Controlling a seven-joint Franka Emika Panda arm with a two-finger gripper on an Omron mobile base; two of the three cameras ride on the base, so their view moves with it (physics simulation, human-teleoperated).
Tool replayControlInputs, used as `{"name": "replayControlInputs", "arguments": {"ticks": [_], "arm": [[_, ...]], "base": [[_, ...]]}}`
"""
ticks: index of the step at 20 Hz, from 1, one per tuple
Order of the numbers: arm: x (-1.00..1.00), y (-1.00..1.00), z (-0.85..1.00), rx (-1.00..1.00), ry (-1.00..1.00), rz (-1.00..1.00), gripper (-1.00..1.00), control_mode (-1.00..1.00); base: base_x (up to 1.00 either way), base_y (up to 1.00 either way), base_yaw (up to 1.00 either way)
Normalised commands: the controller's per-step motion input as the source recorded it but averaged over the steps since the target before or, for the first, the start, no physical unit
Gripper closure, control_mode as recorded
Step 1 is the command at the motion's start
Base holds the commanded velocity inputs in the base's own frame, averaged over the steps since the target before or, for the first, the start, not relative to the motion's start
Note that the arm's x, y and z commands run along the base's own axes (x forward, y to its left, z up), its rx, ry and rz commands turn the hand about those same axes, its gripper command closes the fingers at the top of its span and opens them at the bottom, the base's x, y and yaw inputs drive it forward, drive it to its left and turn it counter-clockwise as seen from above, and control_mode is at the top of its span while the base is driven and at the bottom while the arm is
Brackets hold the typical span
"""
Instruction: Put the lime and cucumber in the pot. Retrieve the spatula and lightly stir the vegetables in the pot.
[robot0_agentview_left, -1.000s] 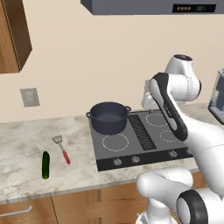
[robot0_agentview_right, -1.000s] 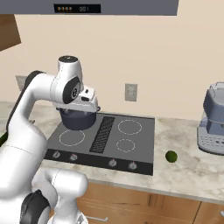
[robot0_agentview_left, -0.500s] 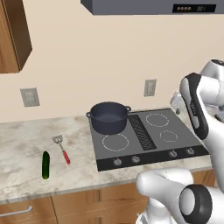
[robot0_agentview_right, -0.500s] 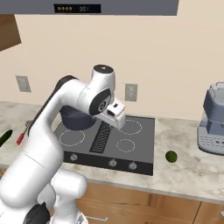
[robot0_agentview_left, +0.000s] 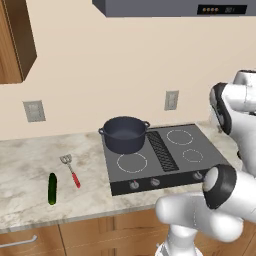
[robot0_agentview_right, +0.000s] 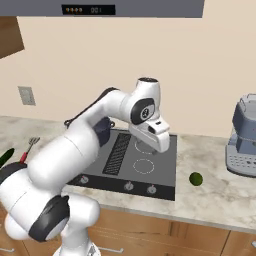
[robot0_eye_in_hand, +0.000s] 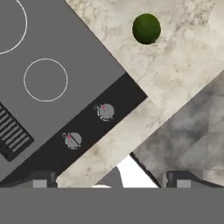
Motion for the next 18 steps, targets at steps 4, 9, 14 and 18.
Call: {"name": "replayControlInputs", "arguments": {"ticks": [4, 9, 14, 18], "arm": [[0.63, -0.84, -0.72, 0.00, -0.03, -0.10, -1.00, -1.00], [0.42, -0.53, -0.51, -0.02, 0.03, 0.00, -1.00, -1.00], [0.08, -0.68, -0.25, 0.00, 0.02, 0.00, -1.00, -1.00], [0.00, -0.56, -0.17, 0.00, 0.00, 0.01, -1.00, -1.00]], "base": [[0.00, 0.00, 0.00], [0.00, 0.00, 0.00], [0.00, 0.00, 0.00], [0.00, 0.00, 0.00]]}}
